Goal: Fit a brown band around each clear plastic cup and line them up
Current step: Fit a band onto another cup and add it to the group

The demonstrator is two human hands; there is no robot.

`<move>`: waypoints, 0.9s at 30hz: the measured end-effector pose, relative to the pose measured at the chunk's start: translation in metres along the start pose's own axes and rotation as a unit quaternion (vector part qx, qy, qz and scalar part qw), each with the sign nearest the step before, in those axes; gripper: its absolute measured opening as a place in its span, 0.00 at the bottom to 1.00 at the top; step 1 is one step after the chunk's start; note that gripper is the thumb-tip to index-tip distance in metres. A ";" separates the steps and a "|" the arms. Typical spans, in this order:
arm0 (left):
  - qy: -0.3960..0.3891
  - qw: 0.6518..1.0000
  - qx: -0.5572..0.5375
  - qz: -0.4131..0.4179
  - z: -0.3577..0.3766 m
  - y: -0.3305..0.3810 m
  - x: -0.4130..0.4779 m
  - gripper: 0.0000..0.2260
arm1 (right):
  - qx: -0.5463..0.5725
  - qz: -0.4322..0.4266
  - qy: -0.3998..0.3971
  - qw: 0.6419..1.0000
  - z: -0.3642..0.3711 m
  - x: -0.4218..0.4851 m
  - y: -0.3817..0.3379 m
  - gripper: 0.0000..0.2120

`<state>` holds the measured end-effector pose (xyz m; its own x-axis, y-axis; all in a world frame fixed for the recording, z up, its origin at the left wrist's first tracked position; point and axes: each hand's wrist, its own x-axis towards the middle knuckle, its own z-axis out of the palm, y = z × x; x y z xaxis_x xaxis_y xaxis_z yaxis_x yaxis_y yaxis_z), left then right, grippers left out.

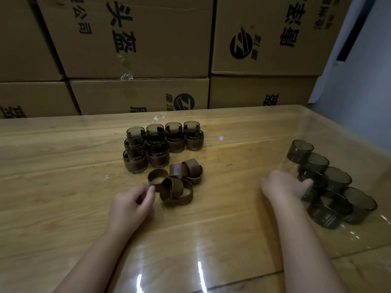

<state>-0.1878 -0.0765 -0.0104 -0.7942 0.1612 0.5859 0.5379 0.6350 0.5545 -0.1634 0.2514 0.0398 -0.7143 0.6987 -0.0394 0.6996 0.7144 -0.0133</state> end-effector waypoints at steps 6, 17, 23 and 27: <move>-0.013 1.000 -0.001 0.022 0.002 0.000 0.000 0.20 | 0.048 -0.025 0.090 0.994 0.009 0.014 -0.001 0.20; -0.003 0.999 0.014 0.044 0.005 -0.002 0.000 0.18 | 0.081 -0.025 0.169 0.982 -0.001 -0.004 -0.011 0.15; 0.005 0.999 0.001 0.035 0.005 -0.001 0.001 0.18 | 0.063 -0.020 0.091 0.994 0.004 0.004 -0.001 0.15; 0.014 0.999 -0.017 0.031 0.007 0.010 0.002 0.16 | 0.200 -0.138 0.130 0.961 0.008 0.003 -0.009 0.20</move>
<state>-0.1856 -0.0648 -0.0078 -0.7507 0.1786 0.6360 0.5959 0.5985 0.5354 -0.1718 0.2465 0.0317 -0.8176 0.5083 0.2705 0.3977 0.8383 -0.3730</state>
